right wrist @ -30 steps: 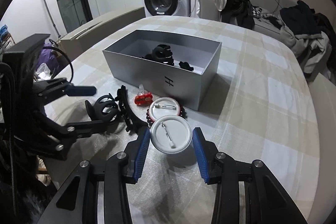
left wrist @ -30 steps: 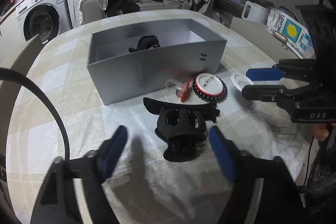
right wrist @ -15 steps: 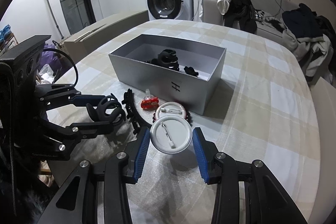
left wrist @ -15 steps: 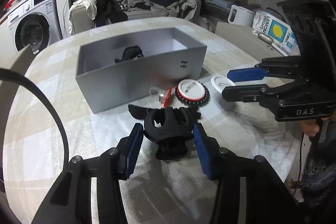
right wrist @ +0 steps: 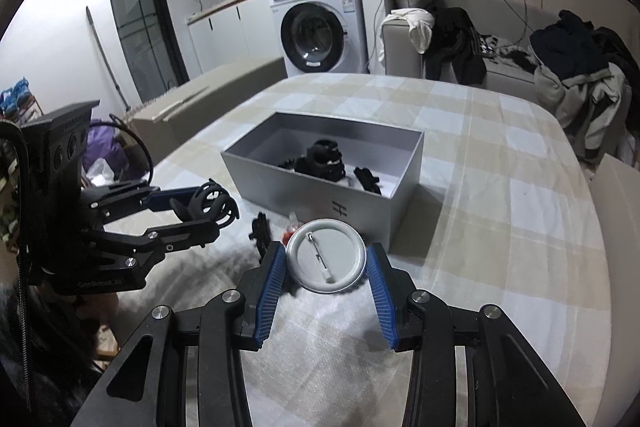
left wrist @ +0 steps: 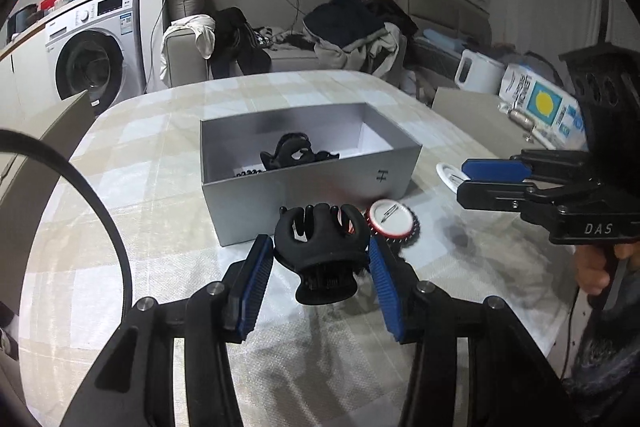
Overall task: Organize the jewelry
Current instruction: 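Lift the claw clip with the left gripper while the right grasps the white round badge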
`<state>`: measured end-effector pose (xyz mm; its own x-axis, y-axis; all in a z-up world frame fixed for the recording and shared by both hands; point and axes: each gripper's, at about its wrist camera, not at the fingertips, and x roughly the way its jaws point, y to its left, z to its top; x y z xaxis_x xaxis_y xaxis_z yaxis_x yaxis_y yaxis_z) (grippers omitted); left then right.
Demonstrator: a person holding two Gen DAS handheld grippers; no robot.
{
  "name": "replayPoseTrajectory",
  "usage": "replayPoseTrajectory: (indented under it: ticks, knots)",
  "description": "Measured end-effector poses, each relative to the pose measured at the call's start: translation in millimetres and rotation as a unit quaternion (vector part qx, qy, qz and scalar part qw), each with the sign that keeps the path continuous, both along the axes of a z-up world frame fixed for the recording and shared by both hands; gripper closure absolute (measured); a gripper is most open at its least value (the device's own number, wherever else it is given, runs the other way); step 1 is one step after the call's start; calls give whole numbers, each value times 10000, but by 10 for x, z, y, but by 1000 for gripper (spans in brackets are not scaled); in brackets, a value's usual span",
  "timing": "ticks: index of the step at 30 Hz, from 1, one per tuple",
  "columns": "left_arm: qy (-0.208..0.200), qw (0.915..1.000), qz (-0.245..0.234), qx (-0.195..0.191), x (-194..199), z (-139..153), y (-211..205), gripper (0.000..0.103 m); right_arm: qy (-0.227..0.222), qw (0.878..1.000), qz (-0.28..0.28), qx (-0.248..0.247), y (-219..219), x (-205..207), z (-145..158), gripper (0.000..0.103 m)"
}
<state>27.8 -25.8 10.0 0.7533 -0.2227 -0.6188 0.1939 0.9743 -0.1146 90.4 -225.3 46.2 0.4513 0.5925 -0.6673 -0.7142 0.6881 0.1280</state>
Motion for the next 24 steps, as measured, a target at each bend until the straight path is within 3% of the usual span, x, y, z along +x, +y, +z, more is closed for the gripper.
replayPoseTrajectory:
  ticks: [16,24]
  knots:
    - [-226,9993,291,-100,-14,69,83,60,-75,9962,-504,711,-188,106,197,62]
    - [-323,9983,445,-184,56,138,142,60,322,9872,-935,1248,-257,370,220,62]
